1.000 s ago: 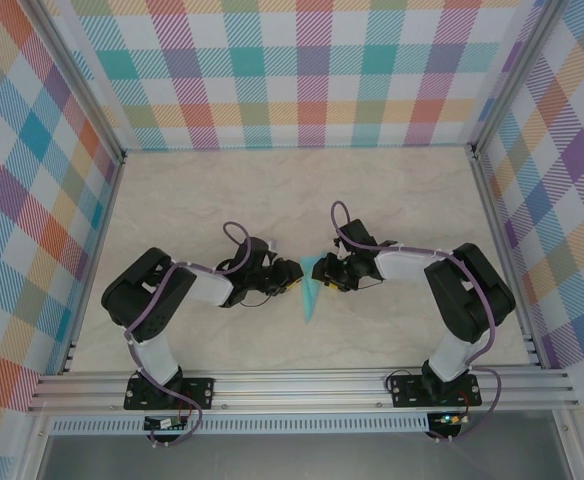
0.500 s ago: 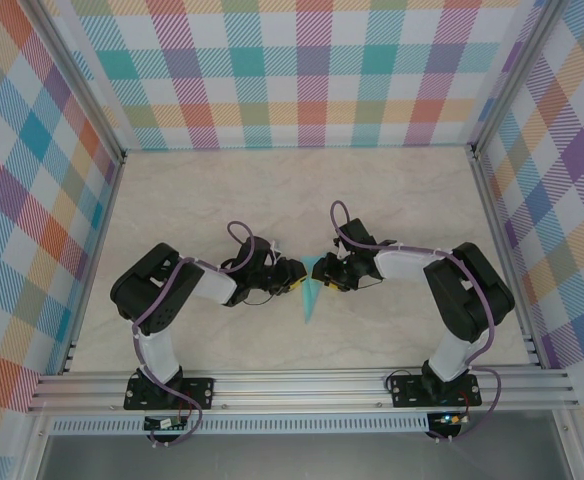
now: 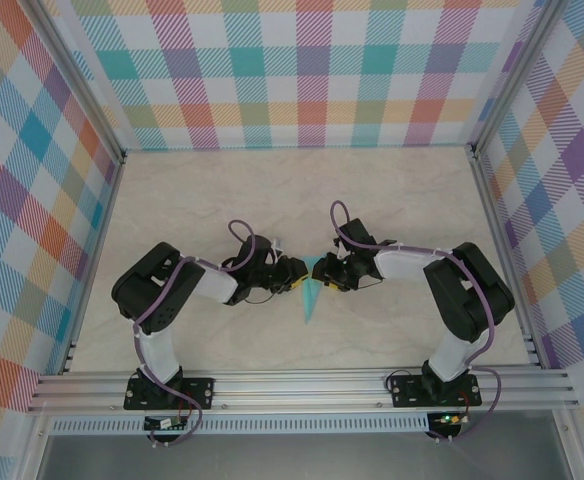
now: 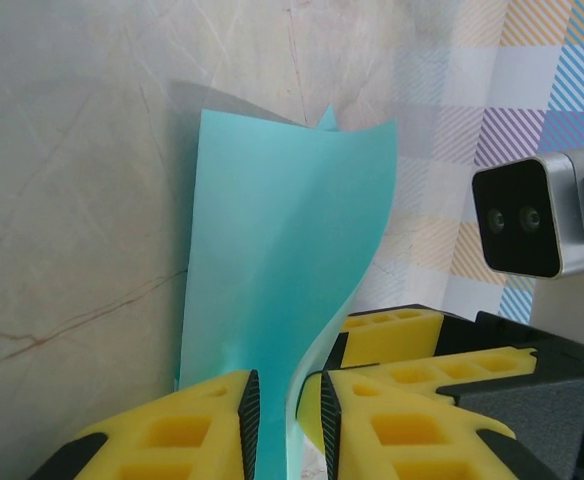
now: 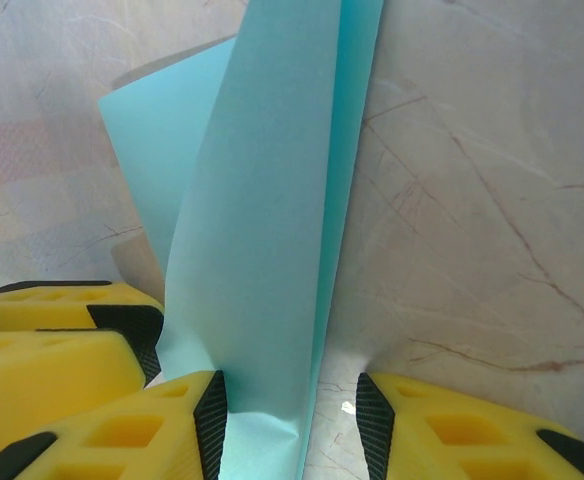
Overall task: Fold a paper plane with a square sheet of paper (fold left side to right side)
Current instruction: Fold the wing for the fifth time at the center of the table.
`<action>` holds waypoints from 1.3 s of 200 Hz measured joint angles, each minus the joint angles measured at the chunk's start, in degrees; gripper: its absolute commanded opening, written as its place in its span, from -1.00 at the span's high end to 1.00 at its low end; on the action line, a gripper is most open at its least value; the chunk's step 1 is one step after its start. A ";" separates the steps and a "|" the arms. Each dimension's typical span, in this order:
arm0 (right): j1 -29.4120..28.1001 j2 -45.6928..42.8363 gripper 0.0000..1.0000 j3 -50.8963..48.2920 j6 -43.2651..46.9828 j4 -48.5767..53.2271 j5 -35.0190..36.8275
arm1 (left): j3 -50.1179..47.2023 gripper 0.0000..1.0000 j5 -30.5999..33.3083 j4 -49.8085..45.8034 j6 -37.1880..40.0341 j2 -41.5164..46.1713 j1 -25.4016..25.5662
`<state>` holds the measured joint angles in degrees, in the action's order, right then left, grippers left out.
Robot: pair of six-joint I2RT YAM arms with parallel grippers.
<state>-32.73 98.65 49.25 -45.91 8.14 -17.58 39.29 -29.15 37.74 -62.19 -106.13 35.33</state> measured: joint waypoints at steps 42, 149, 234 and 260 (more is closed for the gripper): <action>0.00 0.00 0.15 0.02 0.00 0.07 0.00 | 0.37 0.54 -0.44 0.00 -0.04 -0.79 0.02; 0.02 -0.11 0.08 0.09 0.07 0.11 -0.17 | 0.83 1.00 -1.03 -0.28 0.85 -1.70 0.02; 5.62 -2.19 -0.47 2.12 -0.07 -1.73 -2.80 | 0.90 1.00 -0.57 -3.56 3.56 0.96 -0.24; 5.62 -1.18 -0.66 4.50 -0.37 -2.75 -3.26 | 0.90 1.00 -0.35 -3.58 3.74 1.09 -0.28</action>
<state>-27.11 97.47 53.76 -46.28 5.39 -20.84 40.18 -29.50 34.15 -58.46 -105.03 35.05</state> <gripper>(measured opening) 0.790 0.043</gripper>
